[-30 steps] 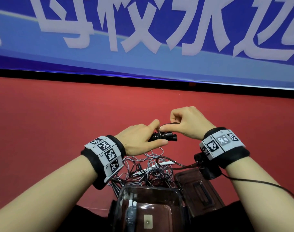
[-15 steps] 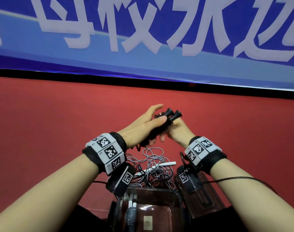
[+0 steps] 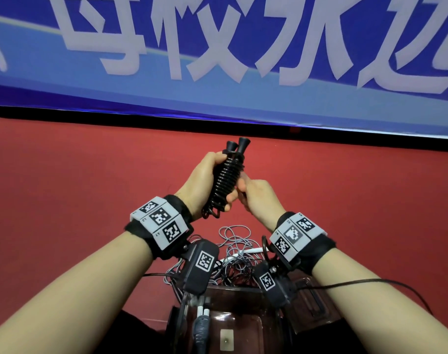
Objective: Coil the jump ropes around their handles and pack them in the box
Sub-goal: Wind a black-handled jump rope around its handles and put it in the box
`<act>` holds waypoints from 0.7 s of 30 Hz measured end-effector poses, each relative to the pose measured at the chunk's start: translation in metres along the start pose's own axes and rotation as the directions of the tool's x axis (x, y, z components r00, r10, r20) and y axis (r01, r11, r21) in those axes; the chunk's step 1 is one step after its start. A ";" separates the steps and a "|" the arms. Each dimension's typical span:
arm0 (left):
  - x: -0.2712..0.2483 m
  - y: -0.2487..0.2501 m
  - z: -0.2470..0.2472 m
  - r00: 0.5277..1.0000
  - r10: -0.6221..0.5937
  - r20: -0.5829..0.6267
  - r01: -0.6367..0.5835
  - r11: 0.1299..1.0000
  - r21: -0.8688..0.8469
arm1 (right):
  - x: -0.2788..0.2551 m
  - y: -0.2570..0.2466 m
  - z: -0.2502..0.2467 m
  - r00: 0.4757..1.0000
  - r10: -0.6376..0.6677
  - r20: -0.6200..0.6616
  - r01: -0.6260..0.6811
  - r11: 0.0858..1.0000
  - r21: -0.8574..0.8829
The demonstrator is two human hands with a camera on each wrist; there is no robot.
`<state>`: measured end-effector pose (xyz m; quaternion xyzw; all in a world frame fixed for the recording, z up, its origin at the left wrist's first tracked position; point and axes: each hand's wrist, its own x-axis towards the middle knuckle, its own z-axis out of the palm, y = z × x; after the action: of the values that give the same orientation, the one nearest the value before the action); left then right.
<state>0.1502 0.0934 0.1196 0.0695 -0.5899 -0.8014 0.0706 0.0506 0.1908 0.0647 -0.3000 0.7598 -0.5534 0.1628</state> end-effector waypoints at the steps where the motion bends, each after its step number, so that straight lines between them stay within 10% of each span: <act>1: 0.000 0.000 -0.002 1.000 -0.009 -0.020 0.009 1.000 0.022 | -0.001 -0.002 0.000 1.000 -0.003 -0.020 0.003 1.000 0.008; 9: 0.007 0.003 -0.019 0.970 -0.033 -0.242 0.057 0.994 0.090 | -0.019 -0.010 -0.006 0.990 -0.038 0.139 0.070 0.971 -0.230; 15: 0.009 0.006 -0.022 0.894 0.074 -0.442 0.078 0.945 0.317 | -0.031 -0.024 -0.013 0.925 -0.333 0.182 0.364 0.641 -0.676; 21: 0.004 0.001 -0.028 0.880 0.292 -0.375 0.019 0.767 0.642 | -0.030 -0.030 -0.019 0.879 -0.437 0.190 0.433 0.566 -0.702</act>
<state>0.1518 0.0661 0.1124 0.2295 -0.7928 -0.5116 0.2390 0.0707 0.2173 0.0971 -0.5150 0.8181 -0.2296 -0.1128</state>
